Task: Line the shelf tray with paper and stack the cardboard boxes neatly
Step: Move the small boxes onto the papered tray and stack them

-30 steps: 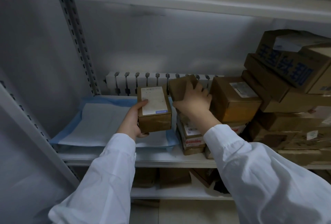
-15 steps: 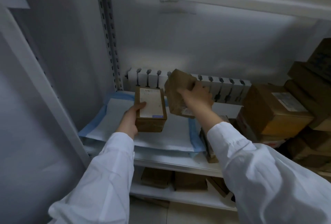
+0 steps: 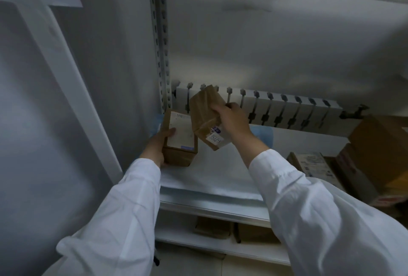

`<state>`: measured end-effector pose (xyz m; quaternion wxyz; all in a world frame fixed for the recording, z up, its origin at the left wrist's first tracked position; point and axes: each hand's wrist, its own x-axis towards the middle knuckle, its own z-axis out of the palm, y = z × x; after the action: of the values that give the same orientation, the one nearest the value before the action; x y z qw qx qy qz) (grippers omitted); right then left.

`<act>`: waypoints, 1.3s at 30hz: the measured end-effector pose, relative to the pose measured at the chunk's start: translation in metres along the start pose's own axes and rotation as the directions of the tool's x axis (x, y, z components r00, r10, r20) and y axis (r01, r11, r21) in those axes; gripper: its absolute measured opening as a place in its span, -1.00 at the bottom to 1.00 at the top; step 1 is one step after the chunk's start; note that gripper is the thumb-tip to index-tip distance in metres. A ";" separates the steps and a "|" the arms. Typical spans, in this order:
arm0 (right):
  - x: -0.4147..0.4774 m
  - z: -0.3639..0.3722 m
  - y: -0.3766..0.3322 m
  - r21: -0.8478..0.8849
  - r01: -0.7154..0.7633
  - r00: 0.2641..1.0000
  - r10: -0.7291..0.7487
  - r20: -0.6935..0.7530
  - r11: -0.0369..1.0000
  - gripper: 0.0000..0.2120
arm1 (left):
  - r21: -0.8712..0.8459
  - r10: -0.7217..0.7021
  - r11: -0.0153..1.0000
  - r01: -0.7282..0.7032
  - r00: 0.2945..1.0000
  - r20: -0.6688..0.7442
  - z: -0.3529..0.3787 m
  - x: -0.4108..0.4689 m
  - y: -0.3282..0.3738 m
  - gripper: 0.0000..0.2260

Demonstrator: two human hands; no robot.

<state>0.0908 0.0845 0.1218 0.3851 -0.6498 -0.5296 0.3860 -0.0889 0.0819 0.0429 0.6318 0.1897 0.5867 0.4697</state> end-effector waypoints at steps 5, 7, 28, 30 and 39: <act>0.005 0.024 -0.007 0.013 -0.039 0.999 0.039 -0.009 0.999 -0.39 | -0.029 0.009 1.000 -0.009 1.000 0.013 -0.010 0.018 0.007 -0.72; 0.005 0.032 -0.007 0.016 -0.062 0.998 0.062 -0.001 0.998 -0.31 | -0.047 0.002 0.999 -0.002 1.000 -0.002 -0.012 0.022 0.005 -0.73; 0.018 0.088 -0.025 -0.249 -0.087 0.996 0.084 -0.024 0.965 -0.26 | 0.409 0.571 0.772 -0.486 0.813 -0.112 -0.006 0.004 0.033 -0.74; 0.015 0.093 -0.029 -0.289 -0.069 0.998 0.070 -0.007 0.955 -0.27 | 0.298 0.488 0.822 -0.484 0.870 0.067 -0.003 -0.006 0.037 -0.65; 0.008 0.101 -0.033 -0.246 0.119 0.991 -0.099 0.089 0.962 -0.60 | 0.202 0.399 0.891 -0.407 0.913 0.080 -0.019 0.002 0.033 -0.64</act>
<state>-0.0129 0.1061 0.1097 0.3002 -0.6478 -0.6233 0.3189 -0.1192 0.0935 0.0634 0.5070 0.3824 0.5703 0.5210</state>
